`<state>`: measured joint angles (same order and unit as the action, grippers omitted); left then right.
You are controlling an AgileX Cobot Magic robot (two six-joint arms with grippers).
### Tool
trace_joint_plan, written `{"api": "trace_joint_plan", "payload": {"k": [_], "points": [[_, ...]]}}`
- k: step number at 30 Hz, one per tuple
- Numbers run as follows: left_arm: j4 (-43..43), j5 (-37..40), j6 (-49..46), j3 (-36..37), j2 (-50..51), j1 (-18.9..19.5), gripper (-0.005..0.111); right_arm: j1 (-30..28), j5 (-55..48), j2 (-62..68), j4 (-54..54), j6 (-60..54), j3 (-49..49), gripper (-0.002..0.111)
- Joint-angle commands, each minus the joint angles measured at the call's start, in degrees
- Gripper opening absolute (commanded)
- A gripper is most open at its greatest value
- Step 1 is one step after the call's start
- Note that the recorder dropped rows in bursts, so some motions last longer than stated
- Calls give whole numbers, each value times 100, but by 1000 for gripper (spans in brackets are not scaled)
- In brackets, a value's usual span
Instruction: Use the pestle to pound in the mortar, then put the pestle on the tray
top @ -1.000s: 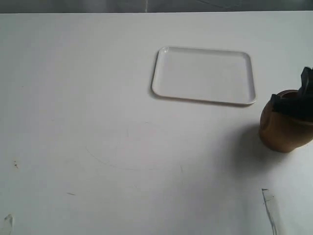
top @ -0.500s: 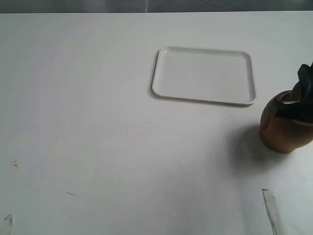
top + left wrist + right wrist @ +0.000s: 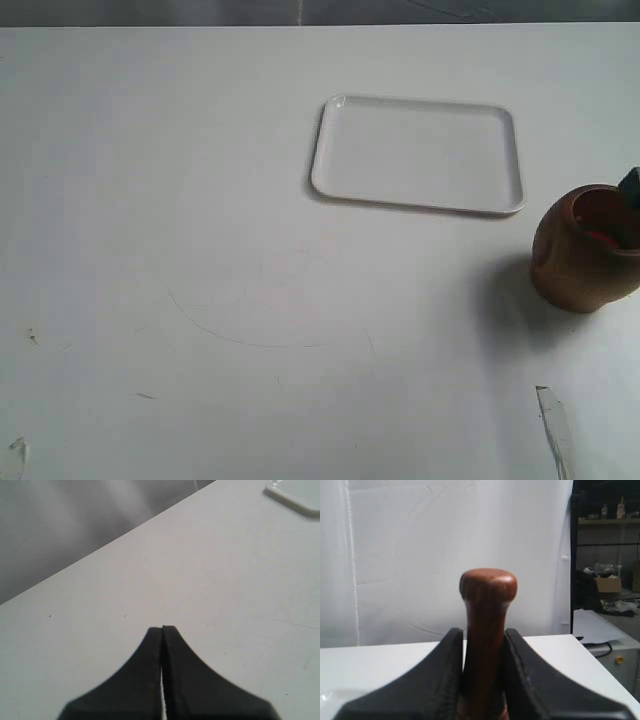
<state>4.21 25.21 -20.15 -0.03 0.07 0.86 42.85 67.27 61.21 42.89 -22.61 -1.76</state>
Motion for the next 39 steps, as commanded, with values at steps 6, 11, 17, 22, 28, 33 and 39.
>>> {"api": "trace_joint_plan", "payload": {"k": [6,11,17,22,28,33,39], "points": [[-42,-17,47,3,-7,-44,0,-5,-15,1310,10,655,31,0],[-42,-17,47,3,-7,-44,0,-5,3,2061,-15,1090,31,0],[-42,-17,47,3,-7,-44,0,-5,270,1874,-276,1090,31,0],[-42,-17,47,3,-7,-44,0,-5,270,931,-484,477,-181,0],[-42,-17,47,3,-7,-44,0,-5,-394,-252,-54,-647,-478,0],[-42,-17,47,3,-7,-44,0,-5,-997,-695,390,-1124,-500,0],[-42,-17,47,3,-7,-44,0,-5,-1180,-308,393,-1128,-500,0]]}}
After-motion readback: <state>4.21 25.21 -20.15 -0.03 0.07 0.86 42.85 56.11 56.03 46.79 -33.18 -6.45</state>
